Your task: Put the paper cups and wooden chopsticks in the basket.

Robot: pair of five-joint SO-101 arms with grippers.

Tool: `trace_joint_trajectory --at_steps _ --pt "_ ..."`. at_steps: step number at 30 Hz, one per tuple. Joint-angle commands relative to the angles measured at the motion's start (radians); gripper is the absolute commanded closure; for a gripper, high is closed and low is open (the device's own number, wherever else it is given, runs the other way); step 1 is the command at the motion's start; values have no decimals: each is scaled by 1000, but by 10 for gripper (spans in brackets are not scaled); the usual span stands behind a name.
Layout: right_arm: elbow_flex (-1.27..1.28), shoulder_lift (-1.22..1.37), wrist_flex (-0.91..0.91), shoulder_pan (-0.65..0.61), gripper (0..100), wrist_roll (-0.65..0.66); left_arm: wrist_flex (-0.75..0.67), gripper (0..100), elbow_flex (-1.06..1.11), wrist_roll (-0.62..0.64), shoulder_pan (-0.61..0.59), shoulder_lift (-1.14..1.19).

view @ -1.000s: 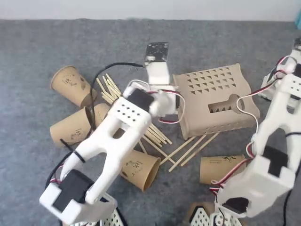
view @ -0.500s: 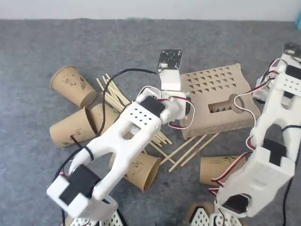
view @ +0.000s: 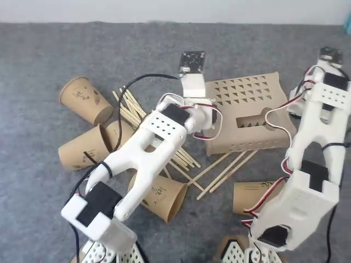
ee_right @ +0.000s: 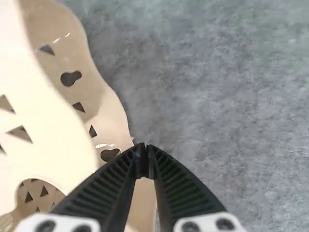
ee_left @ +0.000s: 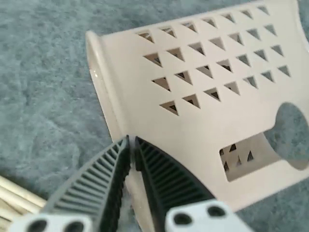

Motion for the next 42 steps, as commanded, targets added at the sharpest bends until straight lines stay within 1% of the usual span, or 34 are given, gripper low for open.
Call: trace_joint_trajectory --at_steps 1,10,14,22,28,34,35,37,40,42 --pt "-9 -65 27 -84 990 5 14 989 16 6 -43 34" --pt "-8 -285 77 -245 990 5 14 989 47 5 -133 34" --pt "-8 -341 79 -315 990 5 14 989 58 5 -181 35" --pt "-11 -450 61 -421 990 5 8 989 87 3 -236 35" --pt "-11 -590 58 -440 989 5 8 989 104 -84 -233 34" --pt "-2 -731 82 -433 983 3 8 989 101 -86 -238 34" --pt "-2 -745 99 -437 969 -8 6 989 101 -86 -238 34" --pt "-2 -750 124 -435 925 -78 6 988 101 -87 -241 34" --pt "0 -750 165 -433 853 -196 -11 988 101 -87 -279 34" --pt "25 -751 185 -433 825 -262 -38 988 102 -83 -313 34"
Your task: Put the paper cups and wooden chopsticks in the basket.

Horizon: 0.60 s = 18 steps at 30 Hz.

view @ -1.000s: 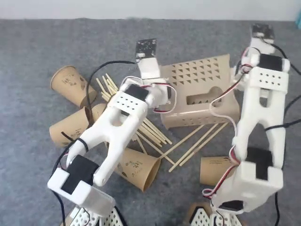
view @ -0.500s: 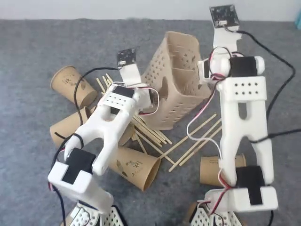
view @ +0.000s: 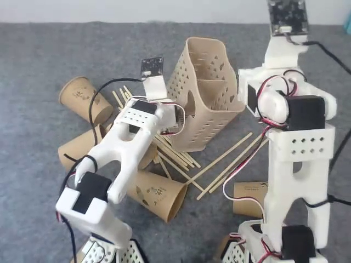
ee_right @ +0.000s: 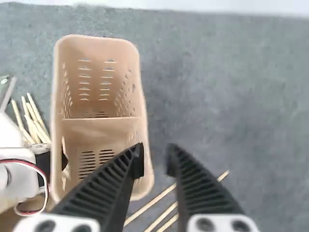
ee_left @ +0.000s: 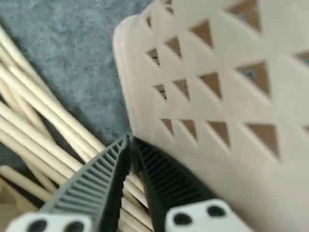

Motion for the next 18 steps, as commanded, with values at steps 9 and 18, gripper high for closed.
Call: trace_joint_trajectory --at_steps 9,18 --pt "199 -50 -61 -35 821 -255 -51 988 -13 -6 -84 -14" --pt "209 -124 -81 -174 821 -259 -43 988 -56 -6 -157 -15"
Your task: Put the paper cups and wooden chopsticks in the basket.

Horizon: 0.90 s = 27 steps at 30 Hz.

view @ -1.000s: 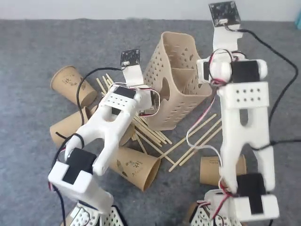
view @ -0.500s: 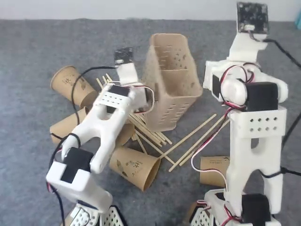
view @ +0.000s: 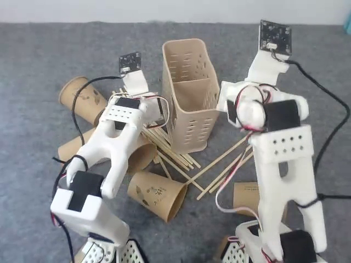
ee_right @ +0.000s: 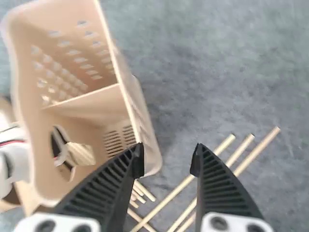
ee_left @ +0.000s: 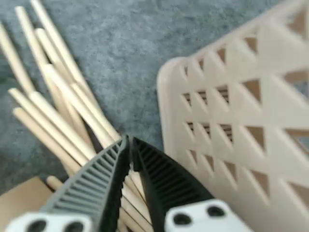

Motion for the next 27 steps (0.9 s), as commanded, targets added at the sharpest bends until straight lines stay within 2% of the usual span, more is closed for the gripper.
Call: trace_joint_trajectory --at_steps 1,7,14,17,20,25,27 --pt "-11 -68 -18 -47 821 -12 -17 988 -61 -8 -63 -20" --pt "38 -12 -28 -47 821 -25 -23 988 -30 -8 -130 -133" --pt "49 90 -47 -47 824 -44 -46 988 45 -12 -130 -235" --pt "46 147 -47 -44 890 -41 -112 988 91 -14 -132 -247" --pt "43 194 -79 -5 998 25 -141 988 113 -14 -132 -249" --pt "41 229 -148 81 989 114 -143 988 114 -14 -132 -249" --pt "34 229 -206 108 991 206 -143 988 114 -14 -132 -249"
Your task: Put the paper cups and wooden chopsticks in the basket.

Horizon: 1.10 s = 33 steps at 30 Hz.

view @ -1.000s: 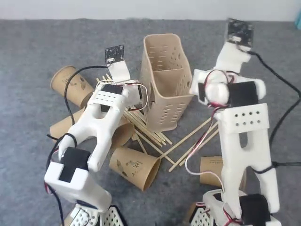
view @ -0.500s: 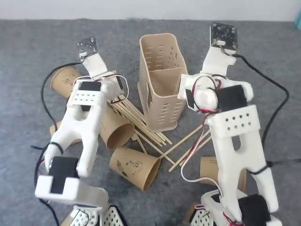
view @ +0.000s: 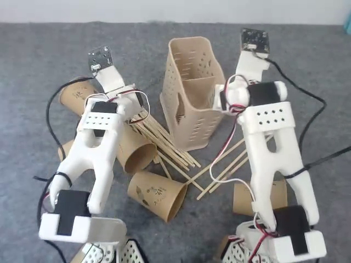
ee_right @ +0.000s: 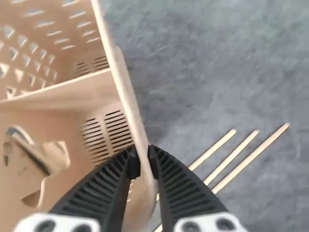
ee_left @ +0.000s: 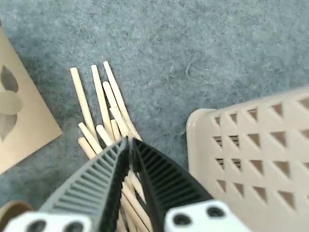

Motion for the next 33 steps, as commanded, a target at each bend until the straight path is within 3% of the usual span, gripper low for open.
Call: trace_joint_trajectory --at_steps 1,12,16,20,26,33 --pt "-35 -4 -96 64 991 169 -26 988 -8 -8 -9 -64" --pt "-232 5 -128 82 991 680 -26 988 -7 -8 -9 -61" --pt "-233 5 -122 85 979 740 -28 988 -7 -9 -9 -57" --pt "-212 7 -120 104 866 736 -28 988 -7 -9 -9 -55" --pt "-201 5 -159 157 768 552 -28 988 -7 -9 -9 -54" --pt "-226 -7 -105 308 768 44 -28 988 -7 -29 -6 -54"
